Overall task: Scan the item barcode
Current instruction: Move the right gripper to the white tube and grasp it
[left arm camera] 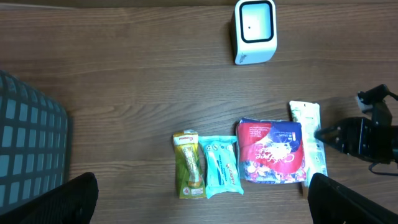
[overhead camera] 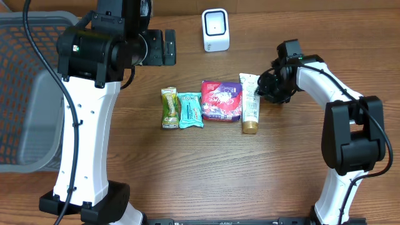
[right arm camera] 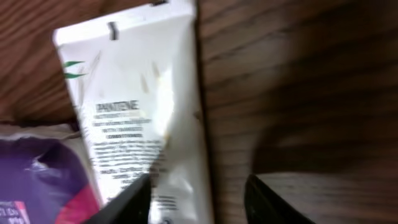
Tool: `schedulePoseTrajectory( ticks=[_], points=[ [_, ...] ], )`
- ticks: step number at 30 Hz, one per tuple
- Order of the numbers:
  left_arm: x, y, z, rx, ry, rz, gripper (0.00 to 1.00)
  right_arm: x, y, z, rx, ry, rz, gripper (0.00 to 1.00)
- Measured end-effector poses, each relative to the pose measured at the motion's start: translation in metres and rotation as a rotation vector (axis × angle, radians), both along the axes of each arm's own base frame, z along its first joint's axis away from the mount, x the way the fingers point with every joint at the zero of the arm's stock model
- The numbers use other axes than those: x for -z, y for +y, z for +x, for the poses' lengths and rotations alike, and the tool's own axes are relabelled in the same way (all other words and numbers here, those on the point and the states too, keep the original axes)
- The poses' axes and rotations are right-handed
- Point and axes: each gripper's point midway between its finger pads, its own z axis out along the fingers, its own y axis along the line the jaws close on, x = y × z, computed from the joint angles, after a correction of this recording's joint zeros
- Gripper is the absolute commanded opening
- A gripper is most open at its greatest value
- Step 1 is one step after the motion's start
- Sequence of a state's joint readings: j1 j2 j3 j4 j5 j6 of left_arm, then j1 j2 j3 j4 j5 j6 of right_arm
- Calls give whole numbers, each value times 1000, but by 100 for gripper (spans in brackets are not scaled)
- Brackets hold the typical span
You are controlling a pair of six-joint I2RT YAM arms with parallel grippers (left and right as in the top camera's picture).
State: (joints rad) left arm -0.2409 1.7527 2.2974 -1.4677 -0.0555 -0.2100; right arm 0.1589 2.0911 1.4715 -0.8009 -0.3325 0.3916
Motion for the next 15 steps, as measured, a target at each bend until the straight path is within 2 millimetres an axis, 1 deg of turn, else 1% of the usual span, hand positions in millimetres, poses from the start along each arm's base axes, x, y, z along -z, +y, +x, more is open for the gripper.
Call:
schedulePoseTrajectory(
  ticks=[1,2,4,5,8,9,11,13,14,15],
  points=[
    [0,0,0,0,0,0,100,-1,4,2,-9,-14,9,59],
    [0,0,0,0,0,0,100,-2,7,4,-17,-25,15,60],
    [0,0,0,0,0,0,100,-3,19,6,-49,-53,29,61],
    [0,0,0,0,0,0,100,-3,22,6,-56,-59,29,58],
    [0,0,0,0,0,0,100,2,30,4,-82,-75,26,41],
    [0,0,0,0,0,0,100,3,30,4,-83,-76,25,37],
    [0,0,0,0,0,0,100,5,28,3,-84,-75,12,25],
    [0,0,0,0,0,0,99,4,28,3,-79,-73,10,21],
    [0,0,0,0,0,0,100,4,28,3,-79,-75,10,18],
    [0,0,0,0,0,0,99,2,28,3,-80,-77,11,13]
  ],
)
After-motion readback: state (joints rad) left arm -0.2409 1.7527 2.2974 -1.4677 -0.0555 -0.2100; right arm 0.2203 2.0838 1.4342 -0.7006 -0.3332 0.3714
